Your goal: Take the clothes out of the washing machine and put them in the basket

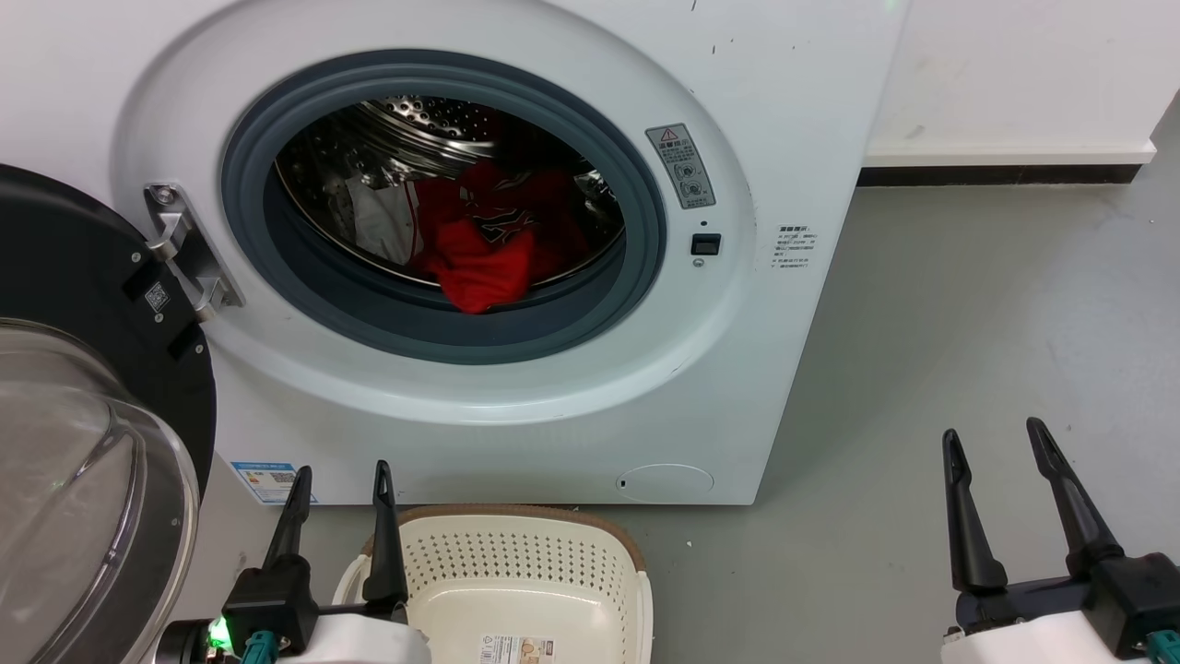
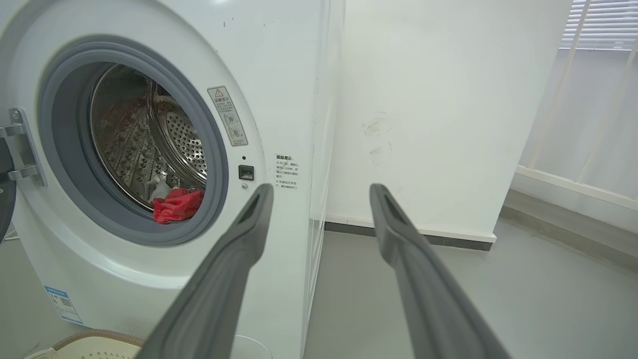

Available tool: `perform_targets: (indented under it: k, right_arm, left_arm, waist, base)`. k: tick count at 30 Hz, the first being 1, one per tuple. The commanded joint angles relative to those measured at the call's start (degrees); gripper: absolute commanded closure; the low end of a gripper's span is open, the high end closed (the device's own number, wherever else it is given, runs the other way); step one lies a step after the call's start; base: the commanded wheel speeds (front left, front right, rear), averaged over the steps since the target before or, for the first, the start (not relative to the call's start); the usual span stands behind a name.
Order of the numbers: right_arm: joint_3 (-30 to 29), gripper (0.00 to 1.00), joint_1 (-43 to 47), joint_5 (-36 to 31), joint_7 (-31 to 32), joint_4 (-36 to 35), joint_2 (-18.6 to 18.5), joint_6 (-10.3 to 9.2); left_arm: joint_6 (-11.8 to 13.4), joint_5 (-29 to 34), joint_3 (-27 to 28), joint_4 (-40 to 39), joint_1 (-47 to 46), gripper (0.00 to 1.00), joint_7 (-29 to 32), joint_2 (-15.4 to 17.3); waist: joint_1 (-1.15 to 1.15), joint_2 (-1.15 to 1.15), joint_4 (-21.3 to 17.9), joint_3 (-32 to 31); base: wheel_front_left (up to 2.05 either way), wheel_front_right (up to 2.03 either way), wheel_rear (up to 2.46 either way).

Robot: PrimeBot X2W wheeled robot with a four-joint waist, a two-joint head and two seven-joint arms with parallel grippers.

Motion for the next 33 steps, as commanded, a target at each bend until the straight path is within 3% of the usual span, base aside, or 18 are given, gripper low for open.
perform_targets:
  k: [1, 12, 18, 26, 33]
  right_arm:
    - [-0.05, 0.0, 0.74, 0.41, -0.16, 0.04, 0.03, -0.04]
    - [0.01, 0.0, 0.51, 0.47, -0.16, -0.06, 0.03, -0.04]
    - [0.43, 0.0, -0.82, 0.65, -0.16, -0.45, 0.03, -0.04]
    - [1.69, 0.0, -4.54, 0.1, -0.15, -1.46, 0.03, -0.04]
    - [2.83, 0.0, -9.01, 0.74, -0.15, -2.24, 0.04, -0.04]
  left_arm:
    - [0.16, -0.18, 0.13, 0.1, 0.51, 0.0, -0.16, 0.11]
    - [0.22, 0.22, 0.28, 0.22, 0.29, 0.0, -0.16, 0.11]
    - [-1.32, 1.03, 1.88, 2.02, -4.42, 0.0, -0.16, 0.11]
    - [-5.85, 2.77, 3.45, 9.21, -18.29, 0.0, -0.16, 1.89]
    - [-8.13, 3.85, 3.83, 19.24, -33.79, 0.0, -0.16, 5.54]
  waist:
    - [0.0, 0.0, -0.01, 0.0]
    - [0.0, 0.0, -0.18, 0.1]
    - [0.0, 0.0, -0.69, 1.7]
    - [0.0, 0.0, -2.61, 8.14]
    - [0.0, 0.0, -6.32, 15.61]
  base:
    - [0.0, 0.0, 0.0]
    - [0.0, 0.0, 0.0]
    - [0.0, 0.0, 0.0]
    - [0.0, 0.0, 0.0]
    - [0.0, 0.0, 0.0]
